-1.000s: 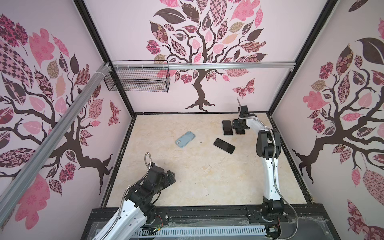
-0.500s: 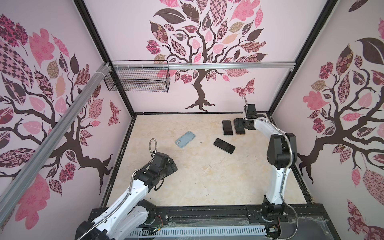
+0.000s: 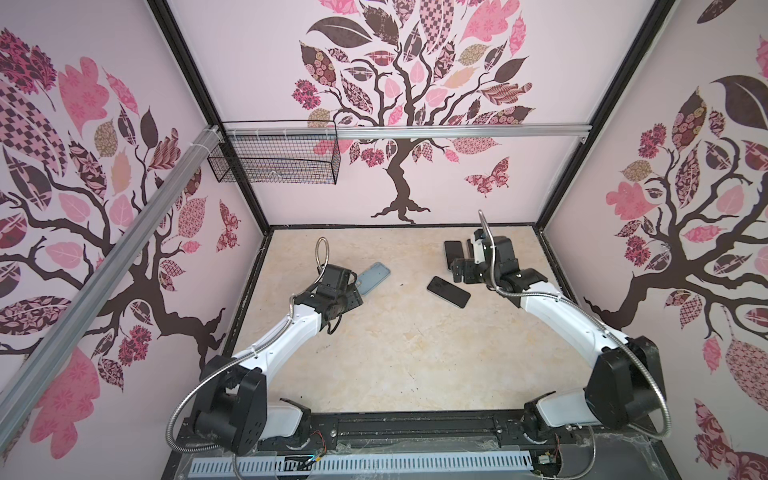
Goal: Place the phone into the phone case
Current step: 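Reach the left gripper to the light blue case while right gripper draws back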
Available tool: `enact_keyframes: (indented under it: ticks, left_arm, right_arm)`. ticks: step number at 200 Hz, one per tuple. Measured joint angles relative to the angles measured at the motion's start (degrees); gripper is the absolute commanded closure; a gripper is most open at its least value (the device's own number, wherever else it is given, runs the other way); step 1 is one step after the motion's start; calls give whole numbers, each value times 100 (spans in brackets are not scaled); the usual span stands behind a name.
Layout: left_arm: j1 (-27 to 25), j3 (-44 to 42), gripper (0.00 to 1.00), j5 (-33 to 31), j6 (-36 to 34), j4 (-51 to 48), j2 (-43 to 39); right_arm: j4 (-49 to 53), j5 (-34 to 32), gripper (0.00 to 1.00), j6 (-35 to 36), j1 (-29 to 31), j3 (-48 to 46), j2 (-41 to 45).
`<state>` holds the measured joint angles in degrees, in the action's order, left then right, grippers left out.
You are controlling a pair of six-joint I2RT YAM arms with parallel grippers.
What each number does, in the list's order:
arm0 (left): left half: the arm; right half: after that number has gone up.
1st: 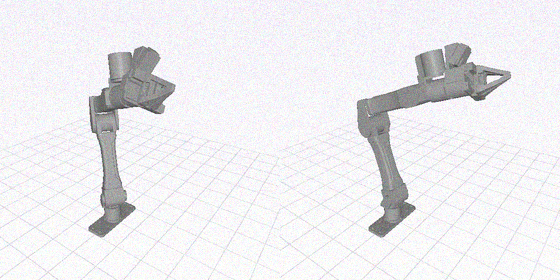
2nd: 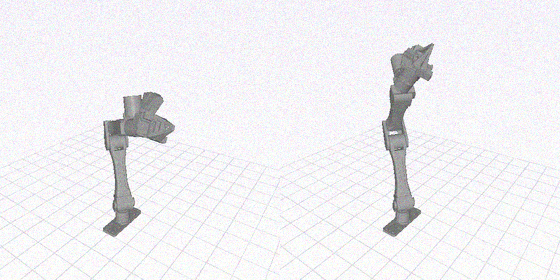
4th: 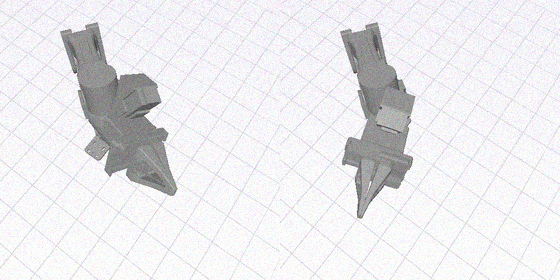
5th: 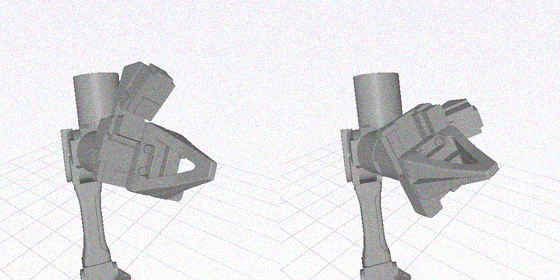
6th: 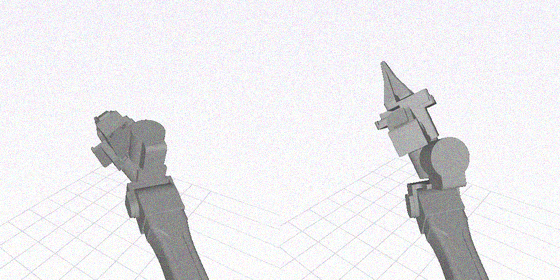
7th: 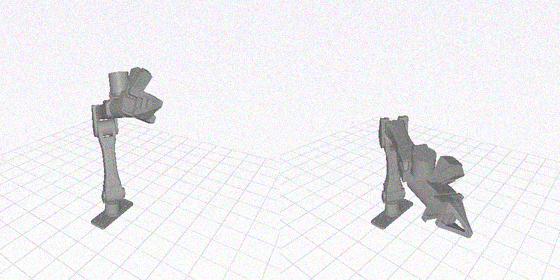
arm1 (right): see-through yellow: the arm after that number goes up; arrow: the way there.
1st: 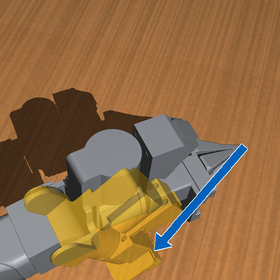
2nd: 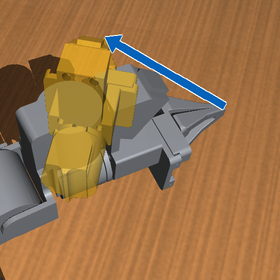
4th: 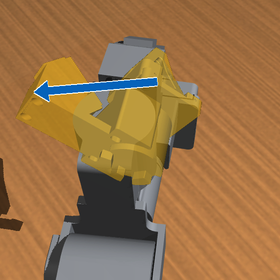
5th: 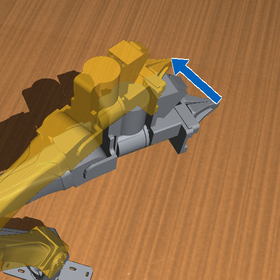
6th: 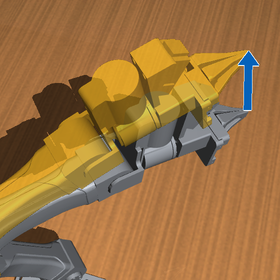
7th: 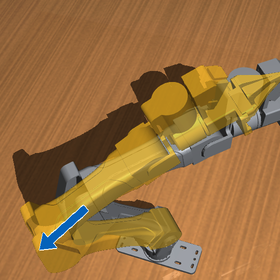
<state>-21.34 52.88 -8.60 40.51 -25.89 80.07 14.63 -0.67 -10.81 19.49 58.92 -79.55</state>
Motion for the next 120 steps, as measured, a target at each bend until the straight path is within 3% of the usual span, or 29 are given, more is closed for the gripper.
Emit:
enact_keyframes:
  ticks: [16, 51, 120]
  left_arm:
    - [0, 151, 31, -83, -70, 127, 328]
    - [0, 610, 48, -273, -184, 282, 1193]
    - [9, 1316, 51, -597, -197, 503, 2420]
  right_arm:
    - [59, 269, 0, -101, 37, -459, 280]
    - [168, 557, 0, -249, 234, -914, 815]
    - [361, 831, 0, -319, 289, -1045, 1609]
